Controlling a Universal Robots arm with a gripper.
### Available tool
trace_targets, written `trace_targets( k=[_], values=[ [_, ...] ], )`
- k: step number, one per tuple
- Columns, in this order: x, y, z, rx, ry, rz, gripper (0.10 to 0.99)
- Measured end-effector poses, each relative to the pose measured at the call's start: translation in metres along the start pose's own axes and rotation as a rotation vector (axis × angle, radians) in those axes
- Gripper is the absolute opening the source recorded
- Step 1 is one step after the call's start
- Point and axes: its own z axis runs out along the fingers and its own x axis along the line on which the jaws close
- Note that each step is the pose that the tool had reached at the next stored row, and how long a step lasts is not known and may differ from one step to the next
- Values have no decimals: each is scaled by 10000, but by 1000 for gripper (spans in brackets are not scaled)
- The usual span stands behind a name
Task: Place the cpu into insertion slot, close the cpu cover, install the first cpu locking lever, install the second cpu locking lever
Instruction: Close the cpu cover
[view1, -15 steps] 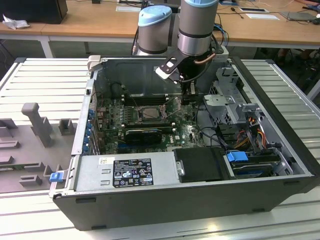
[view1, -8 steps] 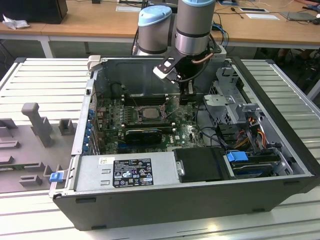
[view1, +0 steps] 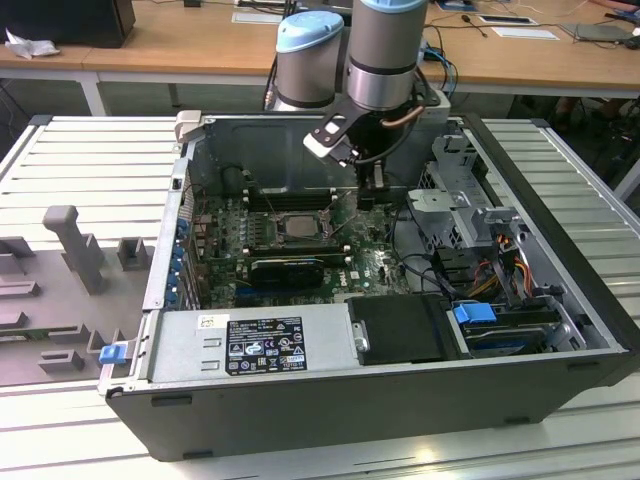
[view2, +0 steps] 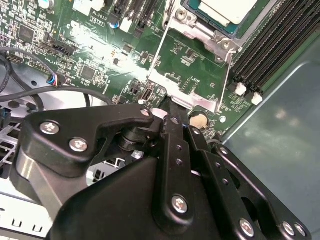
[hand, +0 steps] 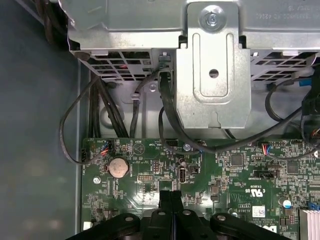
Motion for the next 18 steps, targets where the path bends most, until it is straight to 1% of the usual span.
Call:
trace_targets(
  k=[10, 18],
  values=[
    [0, -90, -6, -1, 1, 0, 106],
    [-1, -135, -8, -1, 1, 0, 106]
  ],
)
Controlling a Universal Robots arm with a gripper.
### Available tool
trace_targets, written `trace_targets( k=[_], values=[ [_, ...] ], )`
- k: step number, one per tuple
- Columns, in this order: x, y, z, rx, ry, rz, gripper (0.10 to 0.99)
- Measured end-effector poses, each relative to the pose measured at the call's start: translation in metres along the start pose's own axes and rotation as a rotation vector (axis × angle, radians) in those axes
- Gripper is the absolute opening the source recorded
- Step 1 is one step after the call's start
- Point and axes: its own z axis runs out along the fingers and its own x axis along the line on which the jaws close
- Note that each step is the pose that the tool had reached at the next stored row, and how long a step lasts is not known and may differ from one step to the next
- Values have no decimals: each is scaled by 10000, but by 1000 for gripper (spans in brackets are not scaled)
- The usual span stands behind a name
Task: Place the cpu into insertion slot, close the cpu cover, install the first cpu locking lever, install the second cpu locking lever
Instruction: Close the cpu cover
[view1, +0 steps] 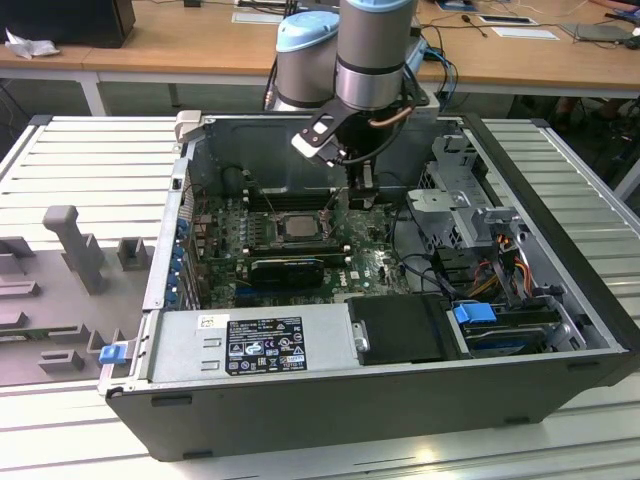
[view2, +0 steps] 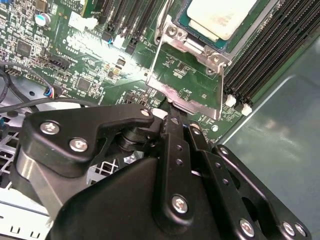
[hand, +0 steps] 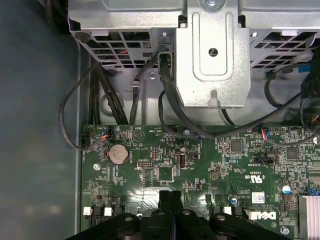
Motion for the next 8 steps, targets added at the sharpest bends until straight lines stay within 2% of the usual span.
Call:
trace_targets(
  k=[8],
  values=[
    [0, -31, -2, 0, 0, 0, 106]
  ],
)
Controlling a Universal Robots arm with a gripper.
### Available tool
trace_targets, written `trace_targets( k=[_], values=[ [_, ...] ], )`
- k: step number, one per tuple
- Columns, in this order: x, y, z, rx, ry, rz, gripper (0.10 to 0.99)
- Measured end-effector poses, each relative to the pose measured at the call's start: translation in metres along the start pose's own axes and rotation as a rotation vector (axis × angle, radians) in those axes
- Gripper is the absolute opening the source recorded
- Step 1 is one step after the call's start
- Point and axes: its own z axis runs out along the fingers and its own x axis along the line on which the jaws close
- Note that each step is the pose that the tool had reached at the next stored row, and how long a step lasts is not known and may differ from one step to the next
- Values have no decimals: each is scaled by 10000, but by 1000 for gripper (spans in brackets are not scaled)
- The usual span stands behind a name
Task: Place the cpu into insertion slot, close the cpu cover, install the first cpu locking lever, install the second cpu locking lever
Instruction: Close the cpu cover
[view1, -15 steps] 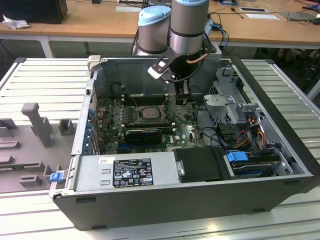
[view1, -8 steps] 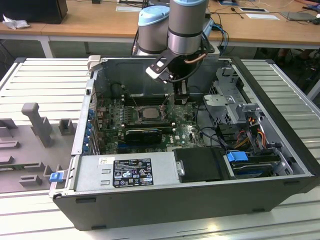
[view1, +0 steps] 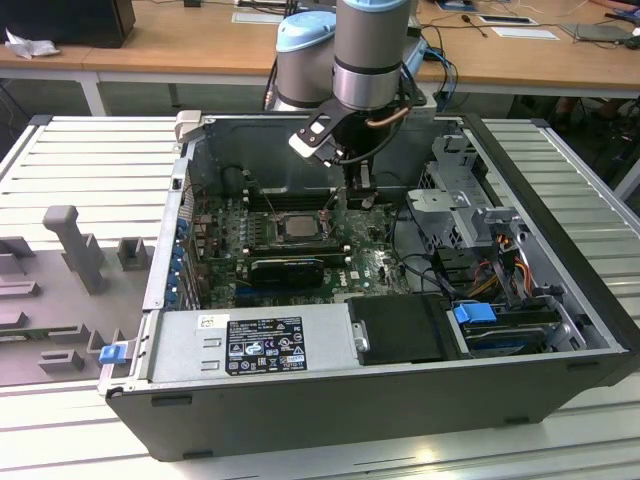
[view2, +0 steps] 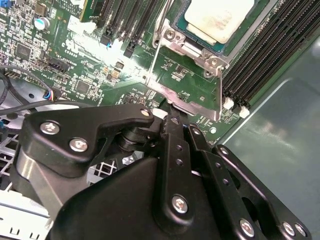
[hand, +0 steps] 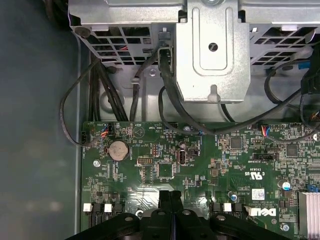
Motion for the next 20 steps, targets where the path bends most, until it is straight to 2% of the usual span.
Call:
trace_targets(
  k=[20],
  values=[
    [0, -67, -4, 0, -1, 1, 106]
  ],
)
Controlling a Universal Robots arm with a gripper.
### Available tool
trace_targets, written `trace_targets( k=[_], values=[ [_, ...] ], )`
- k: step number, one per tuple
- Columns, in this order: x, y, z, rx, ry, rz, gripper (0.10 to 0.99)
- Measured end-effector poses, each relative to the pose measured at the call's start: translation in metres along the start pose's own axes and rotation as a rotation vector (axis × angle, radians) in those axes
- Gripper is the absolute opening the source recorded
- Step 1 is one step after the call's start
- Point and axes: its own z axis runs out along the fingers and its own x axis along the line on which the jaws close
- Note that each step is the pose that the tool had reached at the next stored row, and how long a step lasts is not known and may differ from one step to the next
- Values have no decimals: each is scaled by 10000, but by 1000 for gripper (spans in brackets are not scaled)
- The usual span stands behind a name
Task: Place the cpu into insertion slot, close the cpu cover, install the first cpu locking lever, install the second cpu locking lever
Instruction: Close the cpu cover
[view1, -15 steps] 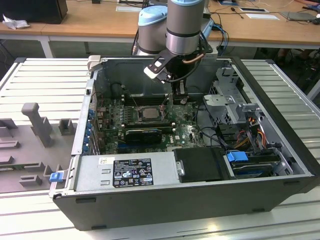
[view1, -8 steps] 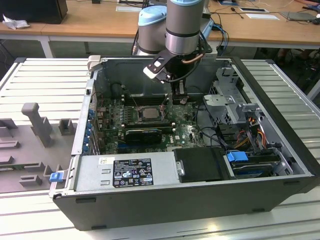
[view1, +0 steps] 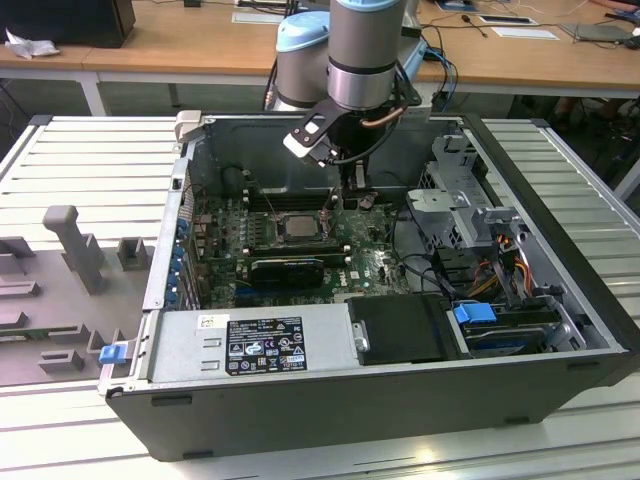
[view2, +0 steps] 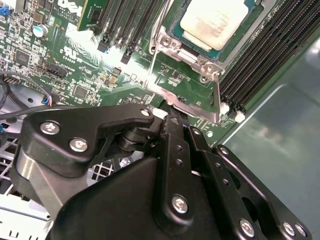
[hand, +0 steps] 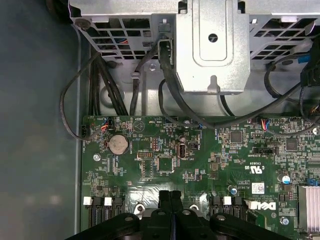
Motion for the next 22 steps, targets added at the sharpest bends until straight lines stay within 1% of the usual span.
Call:
trace_targets(
  k=[5, 8, 12, 16, 22],
  values=[
    [0, -29, -2, 0, 1, 0, 106],
    [0, -58, -4, 0, 0, 0, 106],
    [0, -126, -8, 0, 1, 0, 106],
    [0, -148, -9, 0, 1, -1, 106],
    [-1, -239, -13, 0, 0, 0, 106]
  ],
)
